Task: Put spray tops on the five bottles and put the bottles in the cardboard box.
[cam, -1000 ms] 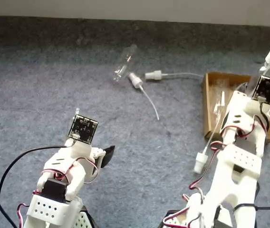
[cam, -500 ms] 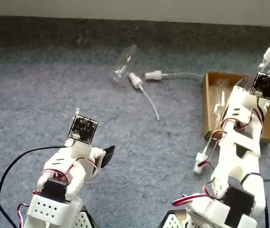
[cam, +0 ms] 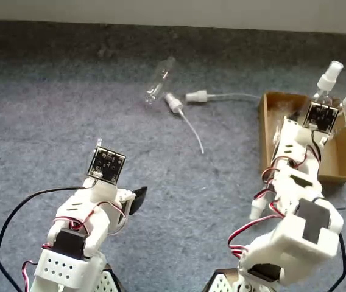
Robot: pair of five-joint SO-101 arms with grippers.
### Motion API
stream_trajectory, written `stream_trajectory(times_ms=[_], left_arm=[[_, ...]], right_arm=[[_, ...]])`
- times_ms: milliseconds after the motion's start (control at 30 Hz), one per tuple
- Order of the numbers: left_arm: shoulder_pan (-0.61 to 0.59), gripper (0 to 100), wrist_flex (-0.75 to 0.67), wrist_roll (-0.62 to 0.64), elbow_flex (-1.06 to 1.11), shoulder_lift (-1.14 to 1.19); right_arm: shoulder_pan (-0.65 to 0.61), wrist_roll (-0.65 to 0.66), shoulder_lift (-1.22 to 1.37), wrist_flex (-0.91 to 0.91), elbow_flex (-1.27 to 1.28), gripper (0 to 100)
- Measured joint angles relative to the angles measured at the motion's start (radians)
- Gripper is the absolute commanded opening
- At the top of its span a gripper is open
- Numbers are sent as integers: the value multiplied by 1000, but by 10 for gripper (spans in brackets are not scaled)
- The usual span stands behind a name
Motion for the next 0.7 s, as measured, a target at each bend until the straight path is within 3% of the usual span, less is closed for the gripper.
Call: stream_trajectory(times_ms=[700], left_arm=[[0, 245, 0, -5, 0, 0]], right_arm=[[-8, -2, 324, -342, -106, 189]])
